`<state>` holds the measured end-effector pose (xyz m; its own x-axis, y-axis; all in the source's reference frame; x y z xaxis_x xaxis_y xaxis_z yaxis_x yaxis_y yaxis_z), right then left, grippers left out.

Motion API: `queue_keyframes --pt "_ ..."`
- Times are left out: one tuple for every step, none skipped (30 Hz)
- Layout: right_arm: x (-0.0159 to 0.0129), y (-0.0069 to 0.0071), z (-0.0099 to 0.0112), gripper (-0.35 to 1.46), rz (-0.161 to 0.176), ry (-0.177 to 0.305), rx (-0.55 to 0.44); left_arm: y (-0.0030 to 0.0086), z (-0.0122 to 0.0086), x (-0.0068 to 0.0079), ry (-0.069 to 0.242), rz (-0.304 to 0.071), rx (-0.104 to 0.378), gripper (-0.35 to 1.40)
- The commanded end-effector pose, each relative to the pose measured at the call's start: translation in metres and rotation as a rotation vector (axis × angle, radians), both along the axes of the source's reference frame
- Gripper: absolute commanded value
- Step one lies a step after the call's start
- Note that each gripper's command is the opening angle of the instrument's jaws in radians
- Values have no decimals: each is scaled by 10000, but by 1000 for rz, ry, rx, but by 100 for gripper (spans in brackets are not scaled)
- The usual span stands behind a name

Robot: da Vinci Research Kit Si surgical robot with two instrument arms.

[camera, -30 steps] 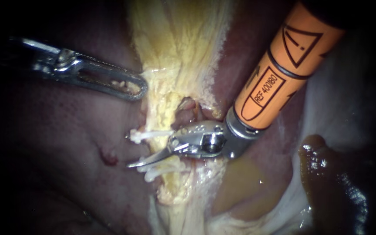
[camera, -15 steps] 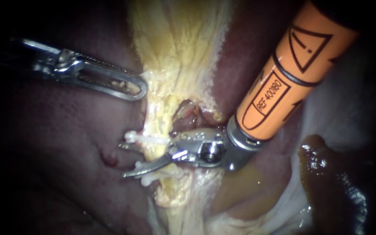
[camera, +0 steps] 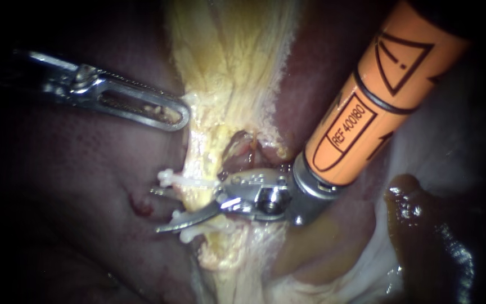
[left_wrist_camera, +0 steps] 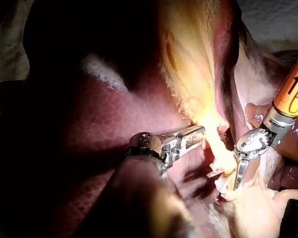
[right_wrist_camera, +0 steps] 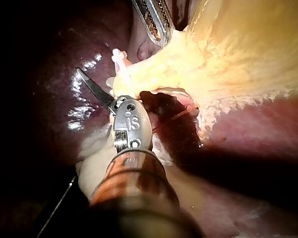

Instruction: Go to the cutting position left tube

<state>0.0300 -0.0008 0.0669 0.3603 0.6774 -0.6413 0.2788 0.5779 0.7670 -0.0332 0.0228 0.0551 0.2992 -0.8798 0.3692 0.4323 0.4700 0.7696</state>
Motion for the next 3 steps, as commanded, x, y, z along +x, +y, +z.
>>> queue_keyframes --pt "0 0 1 144 0 0 0 0 0 0 0 0 0 -35" --pt "0 0 1 144 -3 1 1 0 0 0 0 0 0 -35" --pt "-1 0 2 144 -3 1 1 0 0 0 0 0 0 -35"
